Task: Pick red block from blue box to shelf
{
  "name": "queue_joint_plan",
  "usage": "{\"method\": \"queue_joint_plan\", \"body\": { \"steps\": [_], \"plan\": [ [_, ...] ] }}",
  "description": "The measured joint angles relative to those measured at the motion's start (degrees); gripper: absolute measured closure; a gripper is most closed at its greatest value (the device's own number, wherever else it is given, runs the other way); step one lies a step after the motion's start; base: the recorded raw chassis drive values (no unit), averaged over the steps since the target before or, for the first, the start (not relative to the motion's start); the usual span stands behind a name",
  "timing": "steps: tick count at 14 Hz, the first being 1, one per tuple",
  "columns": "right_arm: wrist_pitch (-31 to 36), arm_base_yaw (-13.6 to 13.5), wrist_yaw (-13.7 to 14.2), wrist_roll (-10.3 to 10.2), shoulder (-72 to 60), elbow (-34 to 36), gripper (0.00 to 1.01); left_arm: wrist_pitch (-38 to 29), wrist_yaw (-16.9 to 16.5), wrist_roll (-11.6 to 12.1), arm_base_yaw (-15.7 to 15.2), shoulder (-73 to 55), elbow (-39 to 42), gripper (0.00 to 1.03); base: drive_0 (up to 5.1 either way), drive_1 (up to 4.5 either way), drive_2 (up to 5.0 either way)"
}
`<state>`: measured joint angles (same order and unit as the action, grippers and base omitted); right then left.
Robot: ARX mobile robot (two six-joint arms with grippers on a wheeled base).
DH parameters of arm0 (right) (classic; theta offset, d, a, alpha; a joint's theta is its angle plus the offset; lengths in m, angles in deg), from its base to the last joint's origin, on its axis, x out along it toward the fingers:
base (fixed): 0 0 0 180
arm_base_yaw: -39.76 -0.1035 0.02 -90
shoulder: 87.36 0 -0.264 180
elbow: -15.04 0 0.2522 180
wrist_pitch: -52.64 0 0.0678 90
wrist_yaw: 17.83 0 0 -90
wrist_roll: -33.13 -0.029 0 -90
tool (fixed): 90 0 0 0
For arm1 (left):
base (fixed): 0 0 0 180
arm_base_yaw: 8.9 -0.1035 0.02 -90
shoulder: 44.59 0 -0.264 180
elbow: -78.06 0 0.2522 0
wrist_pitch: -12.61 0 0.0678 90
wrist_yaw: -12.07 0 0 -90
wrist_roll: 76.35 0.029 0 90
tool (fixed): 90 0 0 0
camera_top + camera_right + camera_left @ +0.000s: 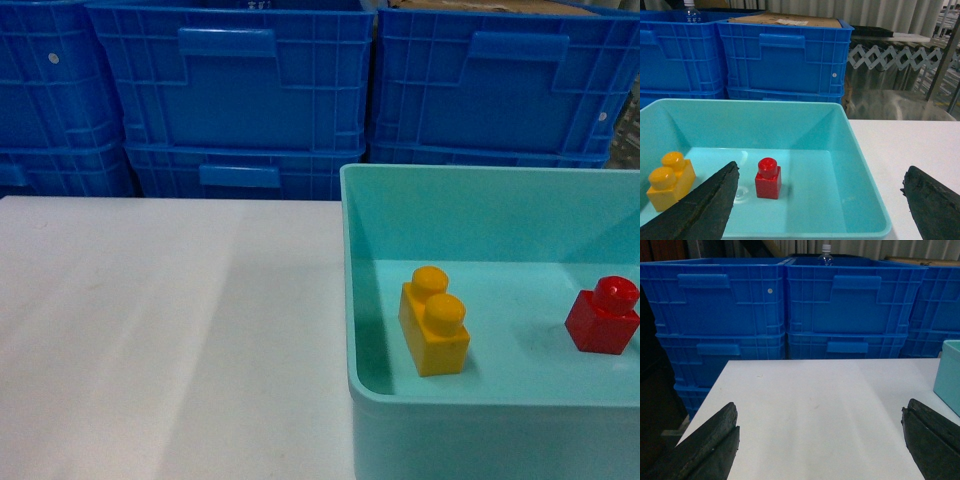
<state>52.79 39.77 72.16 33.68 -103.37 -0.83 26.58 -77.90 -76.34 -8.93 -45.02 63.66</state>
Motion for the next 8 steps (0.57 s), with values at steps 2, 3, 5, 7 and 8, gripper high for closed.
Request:
{"method": "queue_joint_plan", "body": {
  "steps": [2,3,5,7,8],
  "plan": [
    [0.00,0.00,0.00,0.00,0.00,0.00,0.03,0.00,0.00,0.00,0.00,0.00,0.00,0.05,0.0,0.00,0.0],
    [0.00,0.00,0.00,0.00,0.00,0.00,0.03,0.00,0.00,0.00,0.00,0.00,0.00,0.05,0.0,0.00,0.0],
    [0.00,0.00,0.00,0.00,0.00,0.00,0.03,0.00,0.00,0.00,0.00,0.00,0.00,0.05,0.0,0.00,0.0],
    [0.00,0.00,0.00,0.00,0.00,0.00,0.03,0.00,0.00,0.00,0.00,0.00,0.00,0.05,0.0,0.00,0.0],
    [0.00,0.00,0.00,0.00,0.00,0.00,0.03,0.00,0.00,0.00,0.00,0.00,0.00,0.05,0.0,0.00,0.0]
  ]
}}
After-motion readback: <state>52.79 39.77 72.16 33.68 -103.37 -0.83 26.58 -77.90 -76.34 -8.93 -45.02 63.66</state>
